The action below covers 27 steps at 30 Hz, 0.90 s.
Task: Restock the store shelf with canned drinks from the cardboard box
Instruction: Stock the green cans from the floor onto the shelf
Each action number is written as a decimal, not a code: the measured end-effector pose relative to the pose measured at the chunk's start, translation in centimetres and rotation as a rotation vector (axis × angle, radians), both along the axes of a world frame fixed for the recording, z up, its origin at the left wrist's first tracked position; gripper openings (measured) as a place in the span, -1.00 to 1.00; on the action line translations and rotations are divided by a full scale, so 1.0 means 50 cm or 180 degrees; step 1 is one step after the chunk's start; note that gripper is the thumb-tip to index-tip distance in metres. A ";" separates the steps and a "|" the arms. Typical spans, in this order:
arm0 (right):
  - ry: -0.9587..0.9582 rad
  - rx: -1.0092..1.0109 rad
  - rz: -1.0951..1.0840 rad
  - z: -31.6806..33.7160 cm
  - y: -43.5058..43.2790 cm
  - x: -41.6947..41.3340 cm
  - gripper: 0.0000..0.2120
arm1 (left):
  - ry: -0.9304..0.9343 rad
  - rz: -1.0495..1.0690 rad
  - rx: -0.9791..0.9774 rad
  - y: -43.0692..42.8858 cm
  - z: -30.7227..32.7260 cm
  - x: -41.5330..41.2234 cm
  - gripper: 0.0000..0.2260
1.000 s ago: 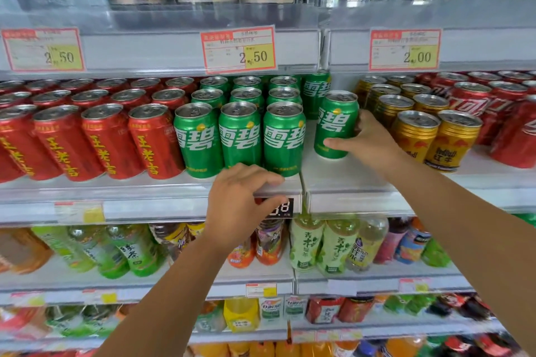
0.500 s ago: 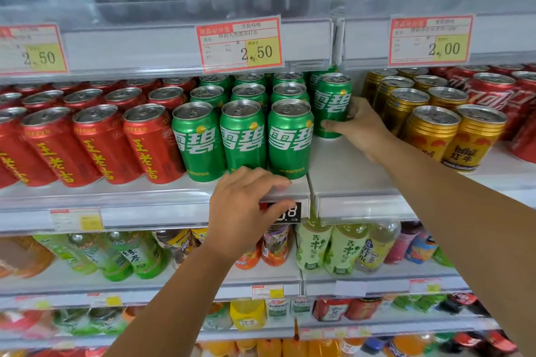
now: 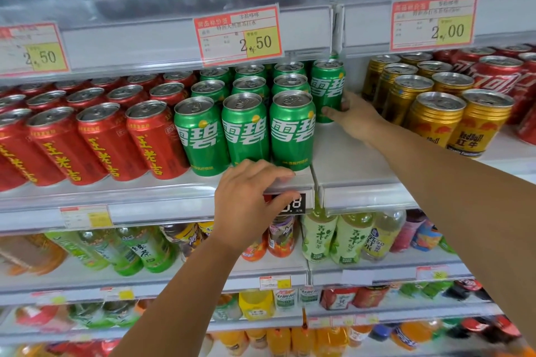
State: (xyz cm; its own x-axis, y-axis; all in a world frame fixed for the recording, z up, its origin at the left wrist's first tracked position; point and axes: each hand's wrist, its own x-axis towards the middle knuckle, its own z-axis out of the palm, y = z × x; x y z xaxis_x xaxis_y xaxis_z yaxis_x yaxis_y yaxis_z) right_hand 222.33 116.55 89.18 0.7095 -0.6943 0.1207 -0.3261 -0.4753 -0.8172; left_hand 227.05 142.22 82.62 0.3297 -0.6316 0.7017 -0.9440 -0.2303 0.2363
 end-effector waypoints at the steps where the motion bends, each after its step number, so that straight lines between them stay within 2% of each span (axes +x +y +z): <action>1: 0.0081 0.0043 -0.0015 0.001 -0.002 -0.001 -0.46 | 0.0039 -0.0007 0.0030 0.000 0.002 -0.001 -0.70; 5: 0.0193 0.0077 -0.0305 0.023 0.017 -0.041 -0.27 | 0.0271 -0.0099 -0.0083 0.002 0.015 -0.008 -0.69; 7: -0.0134 -0.0095 -0.0325 0.036 0.051 -0.097 -0.39 | 0.0396 -0.0136 -0.0445 0.016 0.021 -0.029 -0.69; 10: -0.1307 -0.0128 -0.0296 0.015 0.122 -0.221 -0.82 | 0.0137 -0.0362 -0.0661 0.043 0.003 -0.096 -0.79; 11: -0.1614 -0.0083 -0.0293 -0.004 0.146 -0.268 -0.91 | 0.0198 -0.0557 -0.0537 0.050 -0.017 -0.124 -0.81; 14: -0.1836 0.0281 -0.0174 -0.098 0.201 -0.396 -0.89 | 0.1043 -0.1163 0.0271 0.047 -0.137 -0.202 -0.81; 17: -0.1332 0.0899 -0.0574 -0.269 0.215 -0.475 -0.82 | 0.1995 -0.1181 0.1344 0.033 -0.313 -0.262 -0.78; 21: -0.0481 0.1686 -0.1271 -0.542 0.229 -0.554 -0.87 | 0.2668 -0.0880 0.2470 0.028 -0.543 -0.318 -0.71; 24: 0.0266 0.2031 -0.1737 -0.766 0.236 -0.614 -0.86 | 0.3005 -0.0487 0.3160 0.026 -0.724 -0.344 -0.72; 27: 0.1067 0.2295 -0.1985 -0.997 0.244 -0.665 -0.90 | 0.3169 -0.0149 0.3784 0.023 -0.937 -0.355 -0.62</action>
